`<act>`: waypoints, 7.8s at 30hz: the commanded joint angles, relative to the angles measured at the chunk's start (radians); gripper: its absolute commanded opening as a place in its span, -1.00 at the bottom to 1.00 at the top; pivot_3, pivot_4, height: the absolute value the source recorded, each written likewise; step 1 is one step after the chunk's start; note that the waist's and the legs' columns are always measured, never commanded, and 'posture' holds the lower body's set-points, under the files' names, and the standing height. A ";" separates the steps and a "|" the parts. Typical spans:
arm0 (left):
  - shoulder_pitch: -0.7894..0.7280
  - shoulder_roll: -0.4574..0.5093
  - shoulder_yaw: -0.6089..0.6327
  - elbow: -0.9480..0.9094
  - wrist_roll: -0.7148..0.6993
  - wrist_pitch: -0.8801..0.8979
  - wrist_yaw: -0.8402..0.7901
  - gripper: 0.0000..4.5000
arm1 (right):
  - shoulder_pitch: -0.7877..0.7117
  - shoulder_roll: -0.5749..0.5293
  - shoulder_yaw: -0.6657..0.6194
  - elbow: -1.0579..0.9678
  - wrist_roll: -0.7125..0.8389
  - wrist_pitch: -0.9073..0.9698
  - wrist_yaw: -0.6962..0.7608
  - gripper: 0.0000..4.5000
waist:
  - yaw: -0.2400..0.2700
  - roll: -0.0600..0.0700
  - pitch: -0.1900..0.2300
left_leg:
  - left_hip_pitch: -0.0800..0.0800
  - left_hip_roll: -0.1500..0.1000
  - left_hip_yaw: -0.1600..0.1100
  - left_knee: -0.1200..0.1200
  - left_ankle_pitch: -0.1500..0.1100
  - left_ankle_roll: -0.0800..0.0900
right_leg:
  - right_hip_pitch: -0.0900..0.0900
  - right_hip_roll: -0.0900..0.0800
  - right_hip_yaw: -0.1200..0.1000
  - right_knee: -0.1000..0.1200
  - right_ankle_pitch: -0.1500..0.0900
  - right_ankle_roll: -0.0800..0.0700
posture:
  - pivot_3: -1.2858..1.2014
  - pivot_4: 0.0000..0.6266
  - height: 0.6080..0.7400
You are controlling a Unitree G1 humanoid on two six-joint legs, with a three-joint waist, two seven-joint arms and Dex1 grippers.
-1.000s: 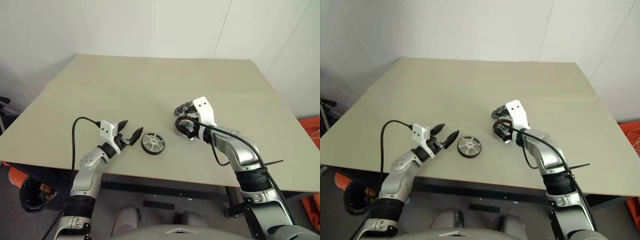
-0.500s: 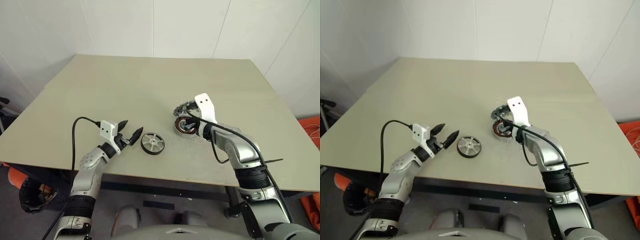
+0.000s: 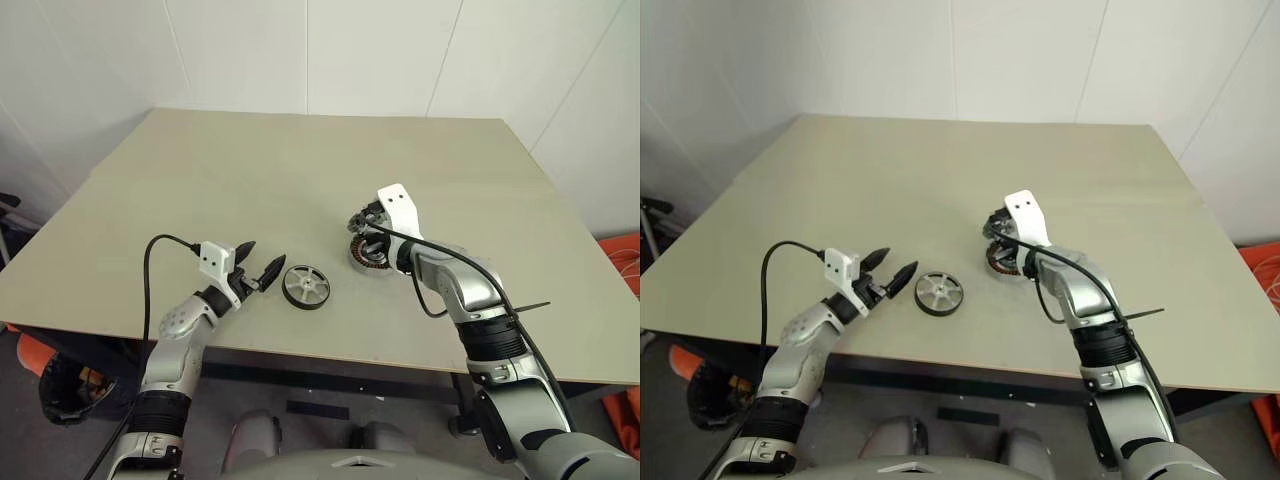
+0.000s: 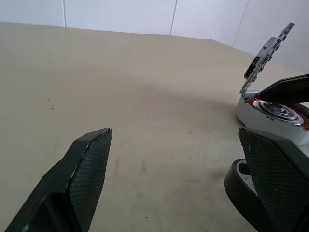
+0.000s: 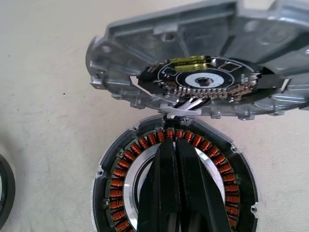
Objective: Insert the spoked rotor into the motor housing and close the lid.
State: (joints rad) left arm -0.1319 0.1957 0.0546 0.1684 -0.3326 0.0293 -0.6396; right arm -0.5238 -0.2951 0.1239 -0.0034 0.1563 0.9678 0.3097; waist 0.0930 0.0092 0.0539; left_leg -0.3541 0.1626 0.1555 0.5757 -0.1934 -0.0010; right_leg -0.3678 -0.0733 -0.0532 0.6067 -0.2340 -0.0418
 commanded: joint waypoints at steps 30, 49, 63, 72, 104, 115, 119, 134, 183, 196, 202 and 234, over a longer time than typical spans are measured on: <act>0.007 0.007 0.024 -0.014 -0.011 -0.026 -0.012 1.00 | 0.039 -0.020 -0.028 -0.099 0.017 0.098 0.007 -0.99 | 0.001 0.000 0.000 | 0.001 0.000 0.000 0.000 0.000 0.000 | 0.001 0.000 0.000 0.000 -0.001 0.002 | 0.03 -1.00 1.00; 0.005 0.011 0.021 -0.021 -0.011 -0.015 -0.017 1.00 | 0.070 -0.089 -0.062 -0.230 0.059 0.164 0.040 -0.99 | 0.002 0.000 0.000 | 0.002 0.000 0.000 0.000 0.000 0.000 | 0.001 0.000 0.000 0.000 -0.003 0.005 | 0.03 -1.00 1.00; 0.015 0.008 0.017 -0.047 -0.009 -0.001 -0.006 1.00 | 0.041 -0.026 -0.088 -0.194 0.049 0.082 -0.001 -0.99 | 0.001 0.000 0.000 | 0.001 0.000 0.000 -0.001 0.000 0.000 | 0.000 0.000 0.000 0.000 -0.002 0.003 | 0.03 -1.00 1.00; 0.016 0.007 0.017 -0.051 -0.010 0.002 -0.001 1.00 | 0.038 -0.006 -0.072 -0.140 0.042 0.050 -0.004 -0.99 | 0.001 0.000 0.000 | 0.001 0.000 0.000 -0.001 0.000 0.000 | 0.000 0.000 0.000 0.000 -0.002 0.003 | 0.03 -1.00 1.00; 0.024 0.001 0.014 -0.055 -0.007 -0.003 0.014 1.00 | 0.026 0.023 -0.090 -0.190 0.065 0.018 0.032 -0.99 | 0.002 0.001 0.001 | -0.001 0.000 0.001 -0.001 0.000 0.000 | -0.001 0.000 0.000 0.000 -0.001 0.000 | 0.03 -1.00 1.00; 0.034 0.032 0.013 -0.056 -0.029 0.025 -0.046 1.00 | 0.201 -0.052 -0.190 -0.523 0.187 0.147 0.071 -0.99 | 0.003 0.001 0.001 | 0.000 0.000 0.001 -0.002 0.000 0.001 | -0.001 0.000 0.000 0.000 -0.004 0.006 | 0.03 -1.00 1.00; 0.092 0.104 -0.008 -0.147 -0.124 0.187 -0.156 1.00 | 0.253 -0.048 -0.212 -0.603 0.253 0.169 0.090 -0.99 | 0.002 0.001 0.001 | 0.001 0.000 0.001 -0.003 0.000 0.001 | -0.001 0.000 0.000 -0.001 -0.005 0.006 | 0.03 -1.00 1.00; 0.299 0.240 0.123 -0.618 -0.716 0.873 0.041 1.00 | 0.269 -0.043 -0.210 -0.601 0.310 0.167 0.060 -0.99 | 0.001 0.002 0.001 | 0.004 0.000 0.003 -0.004 0.000 0.000 | 0.000 0.000 0.001 0.000 -0.006 0.005 | 0.03 -1.00 1.00; 0.005 0.072 0.099 -0.186 -0.910 1.011 0.450 0.44 | 0.232 -0.044 -0.221 -0.579 0.367 0.172 -0.027 -1.00 | 0.006 -0.001 -0.003 | 0.004 0.003 0.005 -0.004 0.006 -0.009 | 0.005 0.001 0.003 0.000 -0.009 0.013 | 0.03 -1.00 1.00; -0.071 0.025 0.122 -0.086 -0.853 1.036 0.393 -0.80 | 0.215 -0.048 -0.223 -0.575 0.370 0.175 -0.033 -1.00 | 0.008 -0.001 -0.003 | 0.005 0.003 0.005 -0.004 0.006 -0.010 | 0.006 0.001 0.002 0.000 -0.009 0.013 | 0.03 -1.00 1.00; -0.077 0.016 0.148 -0.095 -0.881 1.052 0.335 -0.80 | 0.213 -0.045 -0.218 -0.574 0.372 0.175 -0.035 -1.00 | 0.009 -0.001 -0.003 | 0.005 0.003 0.005 -0.004 0.006 -0.010 | 0.006 0.001 0.002 0.000 -0.009 0.013 | 0.03 -1.00 1.00; -0.304 -0.102 0.167 0.230 -0.751 1.033 0.123 -0.80 | 0.235 -0.057 -0.292 -0.658 0.449 0.232 -0.035 -1.00 | 0.017 -0.001 -0.002 | 0.004 0.003 0.004 -0.004 0.006 -0.009 | 0.005 0.001 0.002 0.000 -0.009 0.013 | 0.03 -1.00 1.00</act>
State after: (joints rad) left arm -0.4001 0.1009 0.2333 0.3753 -1.1136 1.0904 -0.4671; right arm -0.2846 -0.3497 -0.1471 -0.6102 0.5839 1.2012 0.2785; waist 0.1103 0.0083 0.0516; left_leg -0.3503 0.1652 0.1600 0.5716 -0.1876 -0.0104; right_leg -0.3629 -0.0725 -0.0508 0.6061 -0.2426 -0.0289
